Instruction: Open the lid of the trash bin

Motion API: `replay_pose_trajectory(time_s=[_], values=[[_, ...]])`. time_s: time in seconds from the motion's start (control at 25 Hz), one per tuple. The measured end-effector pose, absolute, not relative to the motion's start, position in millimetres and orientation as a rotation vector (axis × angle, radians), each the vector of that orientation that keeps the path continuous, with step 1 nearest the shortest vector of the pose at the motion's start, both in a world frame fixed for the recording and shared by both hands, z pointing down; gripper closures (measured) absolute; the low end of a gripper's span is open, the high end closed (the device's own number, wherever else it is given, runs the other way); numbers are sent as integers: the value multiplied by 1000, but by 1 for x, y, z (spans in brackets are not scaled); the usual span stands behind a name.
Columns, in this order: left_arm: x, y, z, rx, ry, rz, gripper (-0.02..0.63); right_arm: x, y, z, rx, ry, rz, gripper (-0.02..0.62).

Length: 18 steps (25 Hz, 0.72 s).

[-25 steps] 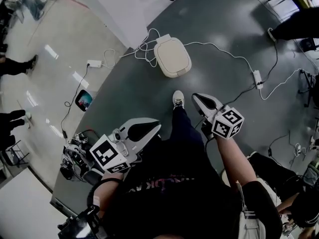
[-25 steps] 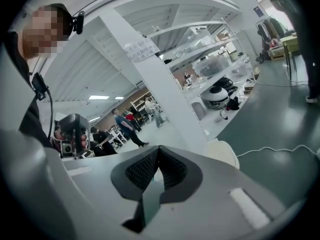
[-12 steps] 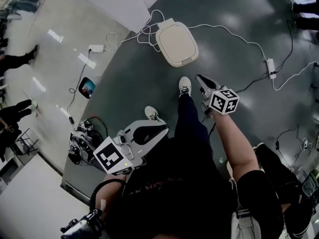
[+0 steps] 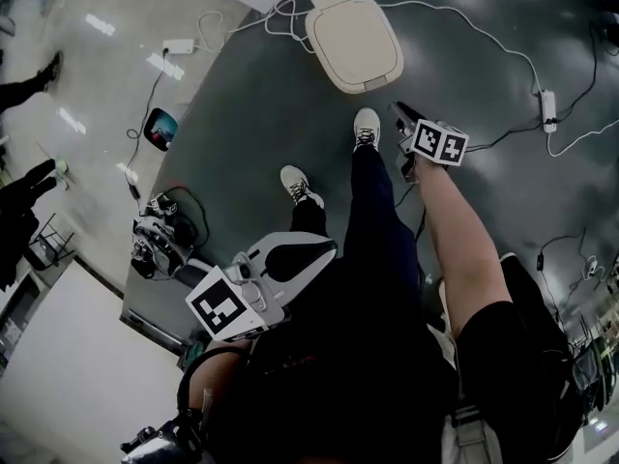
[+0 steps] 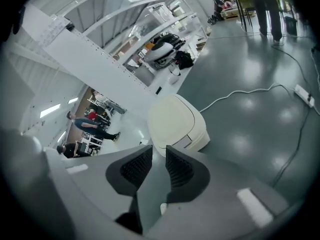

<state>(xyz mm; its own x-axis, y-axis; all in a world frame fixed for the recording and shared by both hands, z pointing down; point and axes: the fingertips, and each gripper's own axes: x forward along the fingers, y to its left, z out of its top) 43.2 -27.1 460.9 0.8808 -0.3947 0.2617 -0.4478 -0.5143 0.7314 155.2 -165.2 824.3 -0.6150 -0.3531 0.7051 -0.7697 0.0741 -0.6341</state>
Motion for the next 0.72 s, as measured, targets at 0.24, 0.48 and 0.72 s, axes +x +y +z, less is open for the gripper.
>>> replay_pose_trajectory(time_s=[0.24,0.48,0.72], values=[[47,-32,494,2112,-628,96,600,151,-181,883,1133,-1857,1656,469],[48,-34,521,2055,-634,109,600,154,-183,933,1206,-1704,1758,454],[41,-35,539,1975,-665,86,600,148,-188,959,1218,-1649,1797,453]])
